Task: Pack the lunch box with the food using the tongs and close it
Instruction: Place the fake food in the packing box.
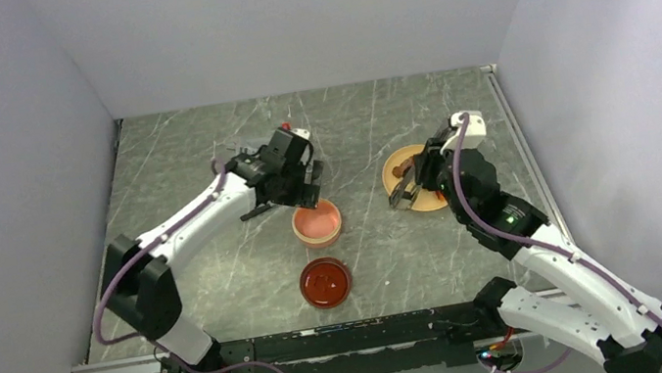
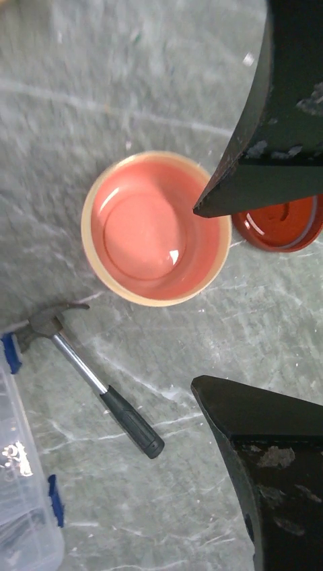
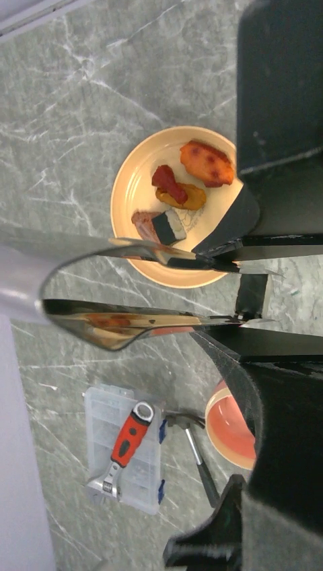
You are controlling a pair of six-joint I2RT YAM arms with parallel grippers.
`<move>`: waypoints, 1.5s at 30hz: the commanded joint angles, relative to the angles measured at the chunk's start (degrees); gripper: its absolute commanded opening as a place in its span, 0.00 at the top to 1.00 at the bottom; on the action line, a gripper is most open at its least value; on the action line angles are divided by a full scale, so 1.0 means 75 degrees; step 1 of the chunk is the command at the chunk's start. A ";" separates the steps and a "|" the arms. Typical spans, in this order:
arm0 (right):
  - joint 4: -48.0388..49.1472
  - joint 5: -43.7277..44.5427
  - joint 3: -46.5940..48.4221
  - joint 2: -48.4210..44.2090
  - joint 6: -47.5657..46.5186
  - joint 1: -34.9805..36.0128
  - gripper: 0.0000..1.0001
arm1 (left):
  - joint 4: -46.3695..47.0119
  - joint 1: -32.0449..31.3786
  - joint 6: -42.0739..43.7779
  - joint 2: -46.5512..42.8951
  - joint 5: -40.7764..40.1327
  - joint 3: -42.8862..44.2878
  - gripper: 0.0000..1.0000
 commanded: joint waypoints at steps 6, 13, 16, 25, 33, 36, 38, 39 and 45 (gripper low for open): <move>0.1551 0.2059 0.0888 0.1049 0.0299 0.1900 0.76 | 0.0068 0.2300 0.0697 -0.0913 0.2005 0.0758 0.06; 0.2750 0.4178 0.1600 0.3071 0.0171 0.3720 0.76 | 0.0852 0.3540 0.0780 -0.1426 0.1524 -0.0243 0.07; 0.2890 0.4377 0.2208 0.3993 0.0096 0.3977 0.76 | 0.1045 0.3570 0.0852 -0.1665 0.1342 -0.0446 0.06; 0.2585 0.4723 0.3437 0.5828 0.0270 0.4211 0.76 | 0.0878 0.3652 0.0851 -0.1651 0.1491 -0.0357 0.06; 0.1923 0.4897 0.3973 0.6705 0.0722 0.4261 0.76 | 0.0853 0.3776 0.0837 -0.1678 0.1639 -0.0339 0.07; 0.1685 0.4987 0.4096 0.6923 0.0904 0.4273 0.75 | 0.0850 0.3827 0.0824 -0.1655 0.1744 -0.0325 0.07; 0.1613 0.5010 0.4142 0.7026 0.0958 0.4276 0.74 | 0.0853 0.3842 0.0815 -0.1641 0.1783 -0.0327 0.06; 0.1610 0.5011 0.4143 0.7069 0.0975 0.4276 0.73 | 0.0853 0.3853 0.0813 -0.1634 0.1800 -0.0328 0.06; 0.1534 0.5085 0.4243 0.7336 0.1002 0.4276 0.67 | 0.0818 0.3912 0.0820 -0.1567 0.1802 -0.0299 0.06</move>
